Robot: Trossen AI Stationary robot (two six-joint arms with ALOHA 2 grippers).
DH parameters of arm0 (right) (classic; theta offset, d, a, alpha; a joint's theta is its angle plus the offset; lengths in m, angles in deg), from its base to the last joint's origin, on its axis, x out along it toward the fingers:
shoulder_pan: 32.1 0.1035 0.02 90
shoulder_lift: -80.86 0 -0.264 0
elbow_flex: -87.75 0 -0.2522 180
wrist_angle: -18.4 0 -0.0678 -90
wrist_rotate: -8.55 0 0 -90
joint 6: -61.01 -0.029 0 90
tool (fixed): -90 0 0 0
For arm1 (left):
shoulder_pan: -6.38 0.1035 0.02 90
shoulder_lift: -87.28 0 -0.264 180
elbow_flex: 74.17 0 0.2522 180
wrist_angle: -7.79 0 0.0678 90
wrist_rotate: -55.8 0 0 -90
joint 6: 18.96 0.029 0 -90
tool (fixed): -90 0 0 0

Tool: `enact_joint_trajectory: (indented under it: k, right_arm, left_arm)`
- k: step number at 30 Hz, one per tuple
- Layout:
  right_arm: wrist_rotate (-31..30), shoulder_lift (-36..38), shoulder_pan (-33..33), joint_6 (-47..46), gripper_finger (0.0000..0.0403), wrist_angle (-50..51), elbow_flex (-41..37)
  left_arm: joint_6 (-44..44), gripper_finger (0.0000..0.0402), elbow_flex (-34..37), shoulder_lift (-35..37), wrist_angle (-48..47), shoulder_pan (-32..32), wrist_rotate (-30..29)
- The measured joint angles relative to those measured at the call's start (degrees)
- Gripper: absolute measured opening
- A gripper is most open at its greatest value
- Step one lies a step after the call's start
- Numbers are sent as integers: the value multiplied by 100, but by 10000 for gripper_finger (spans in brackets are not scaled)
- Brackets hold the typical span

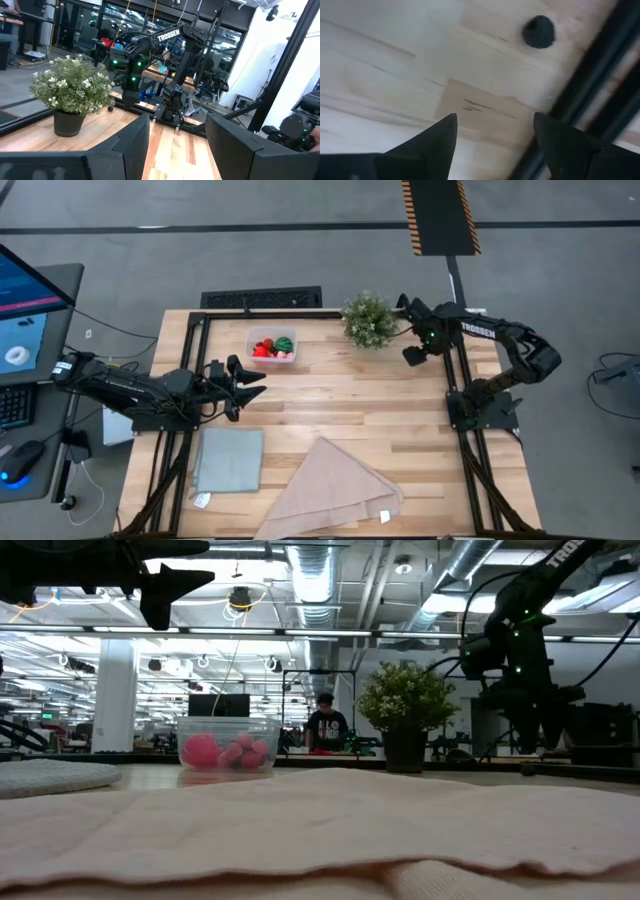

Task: Pick and placing Produce into tupperware
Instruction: Put the blackberry into the transparent container

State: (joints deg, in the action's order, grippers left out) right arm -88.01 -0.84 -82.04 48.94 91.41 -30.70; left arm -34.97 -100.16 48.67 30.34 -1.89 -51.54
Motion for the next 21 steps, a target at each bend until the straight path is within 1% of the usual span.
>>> enact_joint_trajectory:
  k: [5, 10, 17, 21]
  right_arm:
    - [-477, 339, 552, 95, 286, -30, 0]
    - [-824, 665, 994, 12, 286, -170, 0]
    - [-853, 1010, 1264, -88, 286, -108, 0]
    - [-851, 1272, 1190, -569, 286, -42, 87]
  left_arm:
    - [2, 183, 0, 0, 0, 0, -2]
    - [2, 183, 0, -2, -11, -1, -28]
    - [0, 183, 0, -2, -85, -2, -234]
    - [-2, 183, 0, -2, -87, -2, -256]
